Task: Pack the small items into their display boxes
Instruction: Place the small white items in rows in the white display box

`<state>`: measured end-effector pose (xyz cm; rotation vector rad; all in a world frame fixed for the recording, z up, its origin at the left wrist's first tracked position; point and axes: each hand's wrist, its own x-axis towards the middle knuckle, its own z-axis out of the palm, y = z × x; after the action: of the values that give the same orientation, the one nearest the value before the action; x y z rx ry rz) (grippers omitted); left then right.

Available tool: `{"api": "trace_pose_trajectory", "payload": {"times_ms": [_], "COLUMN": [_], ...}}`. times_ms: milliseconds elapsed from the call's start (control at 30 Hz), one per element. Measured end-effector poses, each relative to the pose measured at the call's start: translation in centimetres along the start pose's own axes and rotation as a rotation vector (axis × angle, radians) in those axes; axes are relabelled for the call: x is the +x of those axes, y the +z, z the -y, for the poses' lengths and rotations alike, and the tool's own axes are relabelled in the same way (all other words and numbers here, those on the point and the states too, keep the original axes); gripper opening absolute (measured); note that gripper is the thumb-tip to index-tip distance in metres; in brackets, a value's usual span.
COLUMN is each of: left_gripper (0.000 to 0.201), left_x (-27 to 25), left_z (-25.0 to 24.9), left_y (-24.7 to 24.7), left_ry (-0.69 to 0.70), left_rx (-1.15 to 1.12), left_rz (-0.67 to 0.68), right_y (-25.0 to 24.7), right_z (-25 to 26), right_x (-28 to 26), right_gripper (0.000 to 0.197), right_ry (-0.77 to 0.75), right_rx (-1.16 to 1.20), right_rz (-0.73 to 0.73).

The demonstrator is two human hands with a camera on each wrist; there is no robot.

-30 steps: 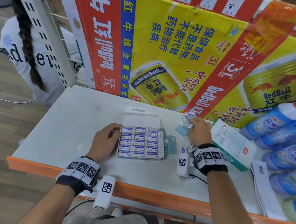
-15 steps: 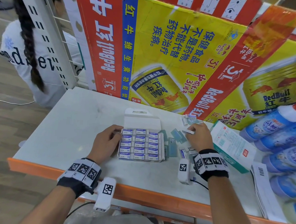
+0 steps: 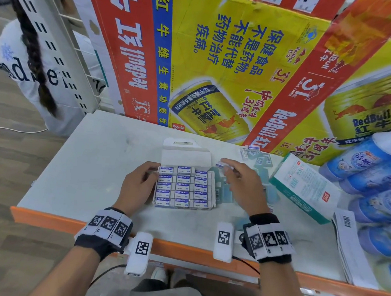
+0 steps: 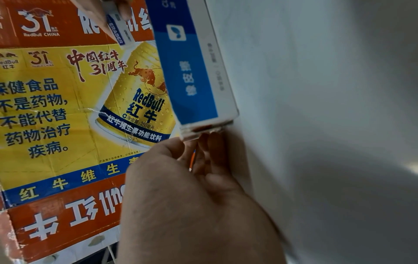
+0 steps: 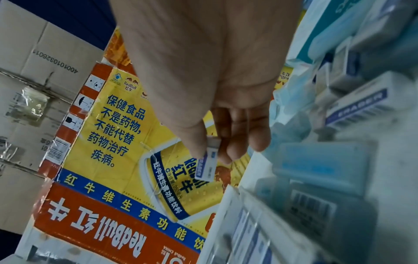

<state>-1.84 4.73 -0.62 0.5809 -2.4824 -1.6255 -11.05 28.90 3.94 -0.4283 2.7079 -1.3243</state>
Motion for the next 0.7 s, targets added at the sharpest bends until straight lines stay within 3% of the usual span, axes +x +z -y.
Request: {"api": "trace_pose_trajectory", "payload": {"times_ms": [133,267,433,700], "left_gripper": [0.024,0.026,0.024,0.026], "left_x": [-0.1,-0.3,-0.3,0.0], "left_z": [-0.1,-0.2,-0.2,-0.3], "left_y": [0.1,0.1,0.1,0.1], "left_ry": [-0.026,-0.027,-0.061,-0.07], "left_rx": [0.003,0.006,-0.037,-0.073], "left_rz": [-0.005,-0.009,-0.016,-0.014], "right_y": [0.9,1.8,2.6,3.1], "right_z": [0.3,0.1,-0.2,-0.7], "right_x": [-0.6,-0.5,-0.2,0.9], "right_gripper": [0.024,0.016,0.014,0.016], "right_ry": [-0.085,-0.02,-0.114,-0.065], "right_rx": [0.024,0.09,-0.023,-0.021], "right_rz": [0.033,-0.004,0.087,0.127]}}
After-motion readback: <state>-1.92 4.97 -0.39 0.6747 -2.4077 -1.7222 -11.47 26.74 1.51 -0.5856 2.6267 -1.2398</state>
